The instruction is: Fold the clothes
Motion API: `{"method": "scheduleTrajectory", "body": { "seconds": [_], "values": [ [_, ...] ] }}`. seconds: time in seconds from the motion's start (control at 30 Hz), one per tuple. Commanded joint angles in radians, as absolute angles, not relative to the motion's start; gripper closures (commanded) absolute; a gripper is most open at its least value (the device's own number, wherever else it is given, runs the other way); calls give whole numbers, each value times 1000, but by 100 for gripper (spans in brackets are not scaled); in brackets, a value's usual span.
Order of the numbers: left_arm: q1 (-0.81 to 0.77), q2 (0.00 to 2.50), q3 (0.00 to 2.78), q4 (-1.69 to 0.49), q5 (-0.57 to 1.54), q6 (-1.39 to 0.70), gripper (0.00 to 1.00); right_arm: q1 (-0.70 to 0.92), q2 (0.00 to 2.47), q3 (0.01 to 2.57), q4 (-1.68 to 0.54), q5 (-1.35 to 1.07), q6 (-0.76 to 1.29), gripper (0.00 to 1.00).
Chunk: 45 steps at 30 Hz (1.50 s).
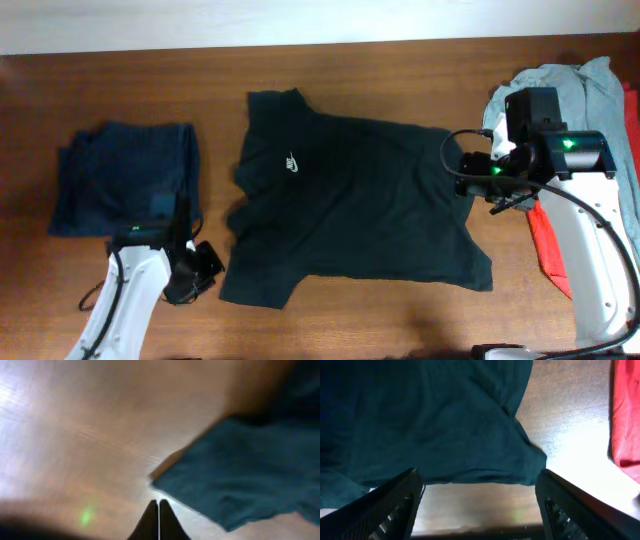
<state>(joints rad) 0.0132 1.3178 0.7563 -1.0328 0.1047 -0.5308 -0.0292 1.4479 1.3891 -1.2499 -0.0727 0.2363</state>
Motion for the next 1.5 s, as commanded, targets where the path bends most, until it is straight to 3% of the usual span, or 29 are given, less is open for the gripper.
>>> {"method": "scheduleTrajectory", "body": {
  "seconds": [0.0, 0.07, 0.17, 0.23, 0.27, 0.3, 0.67, 0.8, 0.93, 1.1, 1.27, 1.47],
  "values": [
    [-19, 1297, 753, -995, 138, -461, 75, -27, 1449, 1388, -1244, -76, 244, 26],
    [-35, 1306, 749, -965, 139, -445, 65, -27, 1449, 1388, -1247, -76, 244, 26],
    [-59, 1324, 727, -895, 167, -368, 67, -27, 1449, 1388, -1253, -75, 244, 26],
    [-71, 1340, 707, -862, 180, -361, 80, -27, 1449, 1388, -1256, -75, 244, 26],
    [-76, 1350, 698, -846, 180, -361, 96, -27, 1449, 1388, -1257, -75, 244, 26],
    [-79, 1364, 688, -825, 180, -361, 99, -27, 1449, 1388, -1258, -75, 244, 26],
    [-79, 1502, 653, -654, 307, -230, 100, -27, 1449, 1388, -1267, -75, 244, 26],
    [-54, 1535, 653, -690, 213, -401, 99, -27, 1449, 1388, -1269, -75, 244, 25],
    [67, 1539, 653, -767, 190, -564, 99, -27, 1449, 1388, -1280, -75, 243, 26],
    [253, 1539, 653, -818, 185, -570, 99, -27, 1449, 1388, -1282, -75, 243, 26],
    [403, 1539, 653, -824, 183, -463, 100, -27, 1449, 1388, -1282, -75, 243, 26],
    [425, 1524, 656, -822, 327, -297, 100, -27, 1449, 1388, -1274, -75, 243, 26]
  ]
}}
